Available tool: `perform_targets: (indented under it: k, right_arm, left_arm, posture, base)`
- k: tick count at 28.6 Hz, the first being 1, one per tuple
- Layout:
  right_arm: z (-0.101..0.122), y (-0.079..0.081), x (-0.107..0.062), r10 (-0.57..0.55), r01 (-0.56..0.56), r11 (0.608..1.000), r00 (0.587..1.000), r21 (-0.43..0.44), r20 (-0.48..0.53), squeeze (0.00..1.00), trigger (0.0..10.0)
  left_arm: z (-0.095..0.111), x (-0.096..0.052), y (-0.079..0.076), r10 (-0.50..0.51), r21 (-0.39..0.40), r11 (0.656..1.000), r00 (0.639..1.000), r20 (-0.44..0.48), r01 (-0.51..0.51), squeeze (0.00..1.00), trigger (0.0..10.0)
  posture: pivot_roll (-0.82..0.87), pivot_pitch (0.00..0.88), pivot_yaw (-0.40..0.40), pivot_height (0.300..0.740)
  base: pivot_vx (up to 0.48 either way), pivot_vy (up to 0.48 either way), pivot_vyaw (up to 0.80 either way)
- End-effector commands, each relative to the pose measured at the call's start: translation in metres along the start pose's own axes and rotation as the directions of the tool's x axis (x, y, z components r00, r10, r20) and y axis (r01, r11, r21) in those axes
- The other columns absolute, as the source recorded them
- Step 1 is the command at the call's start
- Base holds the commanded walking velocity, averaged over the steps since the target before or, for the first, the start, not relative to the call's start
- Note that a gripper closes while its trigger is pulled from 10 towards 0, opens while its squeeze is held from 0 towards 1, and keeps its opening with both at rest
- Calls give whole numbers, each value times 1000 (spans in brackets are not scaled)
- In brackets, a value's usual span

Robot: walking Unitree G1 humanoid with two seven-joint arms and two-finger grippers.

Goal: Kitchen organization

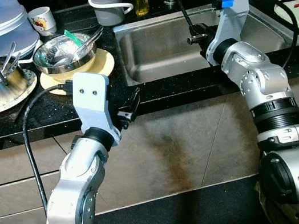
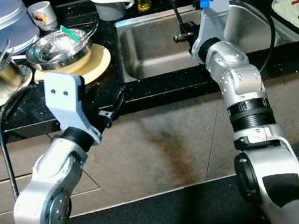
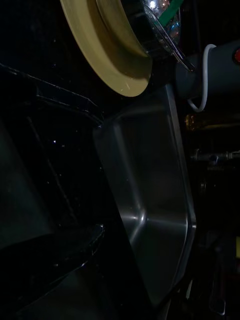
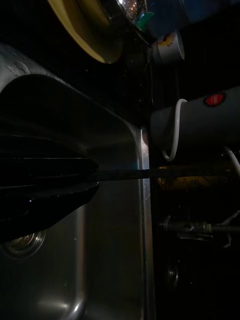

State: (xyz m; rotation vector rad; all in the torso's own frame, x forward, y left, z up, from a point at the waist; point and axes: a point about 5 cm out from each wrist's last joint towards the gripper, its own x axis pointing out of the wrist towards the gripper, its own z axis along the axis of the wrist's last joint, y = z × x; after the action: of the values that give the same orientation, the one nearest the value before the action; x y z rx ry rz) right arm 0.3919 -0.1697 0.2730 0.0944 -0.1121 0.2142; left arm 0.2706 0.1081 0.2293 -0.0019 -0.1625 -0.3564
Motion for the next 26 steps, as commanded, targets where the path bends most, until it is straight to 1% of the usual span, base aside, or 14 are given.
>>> perform_targets:
  k: [1,5,26]
  right_arm:
    - [1,-2,1,-9,9,1000,1000,23,9,0,10000]
    - [0,-2,1,-14,13,1000,1000,28,9,0,10000]
    - [-1,-3,0,-22,22,999,1000,47,10,0,10000]
  left_arm:
    - [3,-2,4,16,14,1000,1000,18,-16,0,10000]
    - [4,-2,6,24,16,1000,999,23,-24,0,10000]
    - [6,-1,7,27,19,999,999,31,-27,0,10000]
  posture:
    - [14,13,2,740]
    - [16,14,5,740]
    - [18,16,4,740]
  base:
    - [0,0,0]
    - [123,0,0]
    - [288,0,0]
